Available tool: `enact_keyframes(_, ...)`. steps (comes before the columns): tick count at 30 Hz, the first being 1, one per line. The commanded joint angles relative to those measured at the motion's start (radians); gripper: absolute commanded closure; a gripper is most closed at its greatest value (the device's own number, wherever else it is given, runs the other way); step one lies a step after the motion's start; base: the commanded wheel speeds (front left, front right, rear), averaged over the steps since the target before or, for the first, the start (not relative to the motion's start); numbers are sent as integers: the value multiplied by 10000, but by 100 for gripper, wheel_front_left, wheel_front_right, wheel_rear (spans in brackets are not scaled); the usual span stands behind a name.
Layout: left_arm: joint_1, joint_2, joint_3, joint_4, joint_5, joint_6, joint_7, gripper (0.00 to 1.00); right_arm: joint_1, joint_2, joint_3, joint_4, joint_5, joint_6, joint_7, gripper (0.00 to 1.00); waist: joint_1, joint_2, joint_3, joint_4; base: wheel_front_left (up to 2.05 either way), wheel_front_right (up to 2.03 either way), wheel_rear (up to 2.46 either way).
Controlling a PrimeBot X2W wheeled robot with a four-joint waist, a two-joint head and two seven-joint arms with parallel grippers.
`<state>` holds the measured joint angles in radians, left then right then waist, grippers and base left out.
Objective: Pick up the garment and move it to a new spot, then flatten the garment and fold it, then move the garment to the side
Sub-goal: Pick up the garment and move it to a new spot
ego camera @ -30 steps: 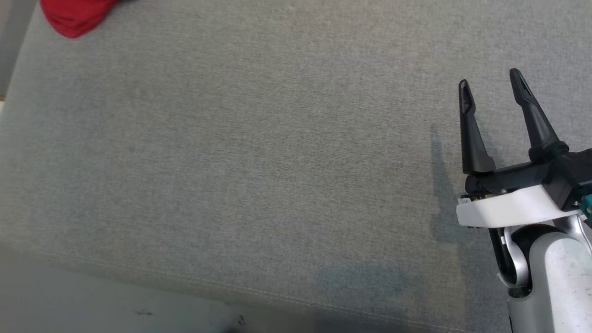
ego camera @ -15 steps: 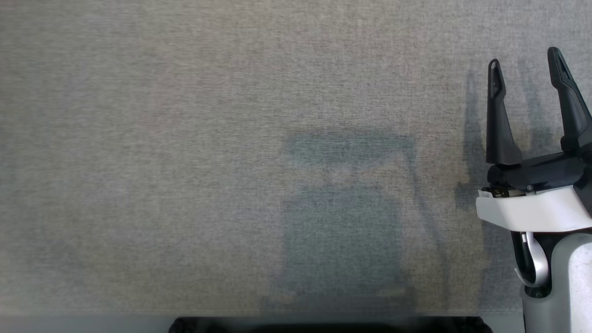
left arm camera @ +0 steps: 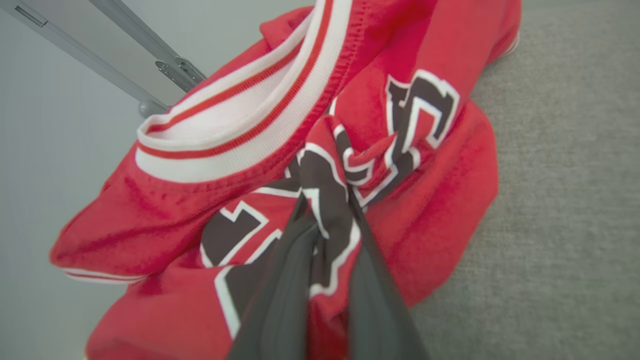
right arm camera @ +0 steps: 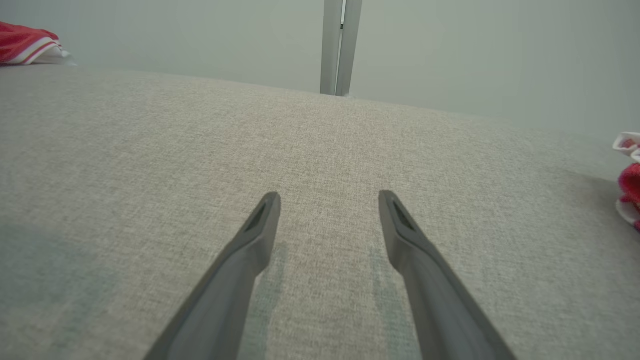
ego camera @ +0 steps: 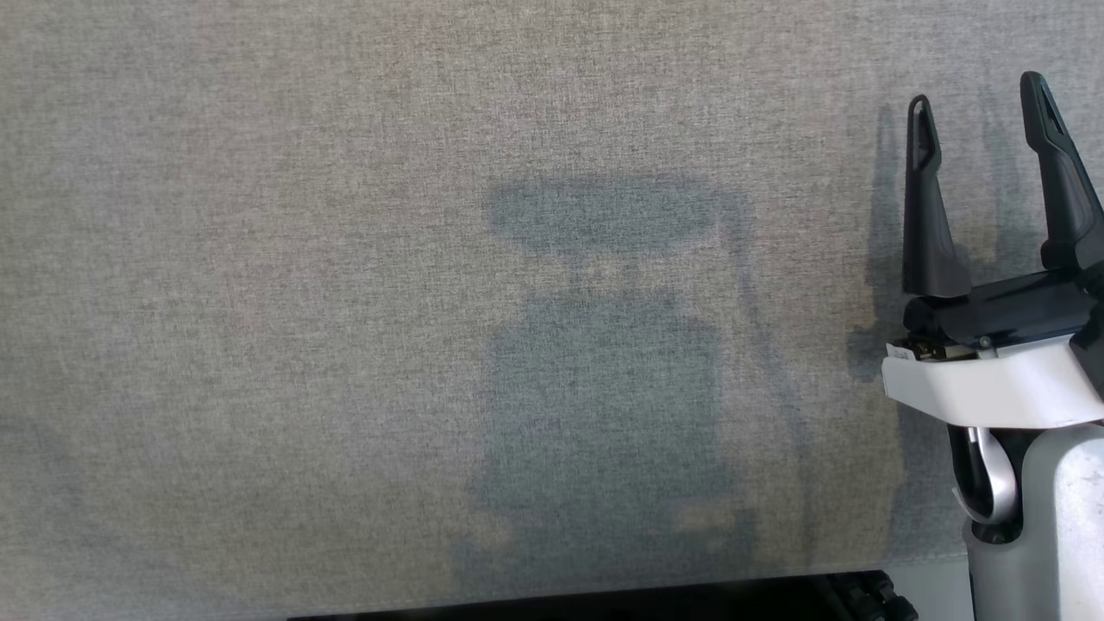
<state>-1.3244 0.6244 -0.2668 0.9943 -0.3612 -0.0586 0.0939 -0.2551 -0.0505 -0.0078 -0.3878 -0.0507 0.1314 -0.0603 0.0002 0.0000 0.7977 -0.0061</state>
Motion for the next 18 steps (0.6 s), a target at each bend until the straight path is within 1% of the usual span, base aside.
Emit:
enact_keyframes(1,-174,-25,-19,76,-9,-30,-209,100,-153,-1,19,102,102,-14,-103,0,-2,0,-183,-9,0,0,0)
enact_keyframes(6,-354,-27,-128,188,60,-125,-817,100,-203,-2,35,432,223,-14,-314,0,-2,0,-795,-88,0,0,0)
enact_keyframes(12,-593,-275,-435,-39,167,-353,-1389,100,-221,-1,116,1029,472,-14,-577,0,-2,0,-1937,-175,0,0,0)
enact_keyframes(18,-399,-984,-819,-562,11,-531,-1438,100,-57,-4,132,1782,811,-14,-851,0,-2,0,-3394,-267,0,0,0)
